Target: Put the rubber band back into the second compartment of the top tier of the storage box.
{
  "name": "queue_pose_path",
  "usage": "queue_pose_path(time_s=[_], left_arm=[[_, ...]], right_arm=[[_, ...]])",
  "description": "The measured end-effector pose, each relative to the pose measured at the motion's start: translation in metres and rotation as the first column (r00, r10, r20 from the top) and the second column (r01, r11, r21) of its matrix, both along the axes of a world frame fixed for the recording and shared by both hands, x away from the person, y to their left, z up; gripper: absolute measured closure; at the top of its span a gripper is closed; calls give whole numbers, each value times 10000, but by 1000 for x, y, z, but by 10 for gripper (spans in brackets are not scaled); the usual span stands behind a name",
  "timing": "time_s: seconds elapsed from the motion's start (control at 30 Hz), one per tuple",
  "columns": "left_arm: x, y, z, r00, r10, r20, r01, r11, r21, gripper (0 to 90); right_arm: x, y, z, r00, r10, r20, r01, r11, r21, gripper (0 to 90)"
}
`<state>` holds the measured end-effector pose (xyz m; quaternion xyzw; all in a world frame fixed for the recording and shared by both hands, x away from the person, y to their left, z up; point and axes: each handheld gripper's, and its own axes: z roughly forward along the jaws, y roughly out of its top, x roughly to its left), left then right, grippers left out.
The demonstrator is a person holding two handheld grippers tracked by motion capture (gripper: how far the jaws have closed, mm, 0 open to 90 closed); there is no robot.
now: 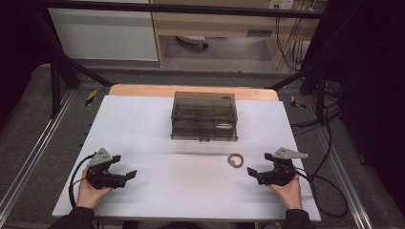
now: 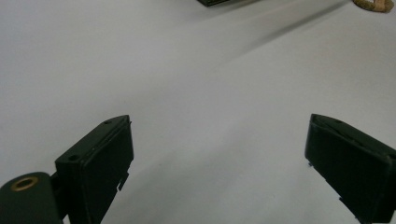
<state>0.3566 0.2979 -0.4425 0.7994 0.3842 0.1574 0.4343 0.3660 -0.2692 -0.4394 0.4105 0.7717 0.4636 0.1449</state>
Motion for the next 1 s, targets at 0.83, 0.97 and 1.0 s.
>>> queue_pose_path(time_s=[0.83, 0.97, 1.0], left_arm=[[-1, 1, 0, 9999, 103, -11, -103, 9999, -98, 64], [-1, 1, 0, 9999, 116, -10, -116, 9999, -77, 65], [-1, 1, 0, 9999, 124, -5, -124, 9999, -81, 65]], right_arm=[[17, 25, 6, 9998, -73, -160, 67, 9992, -390, 12], [24, 29, 5, 9997, -158, -208, 150, 9991, -399, 16], [26, 29, 4, 9997, -188, -181, 180, 9988, -449, 17]])
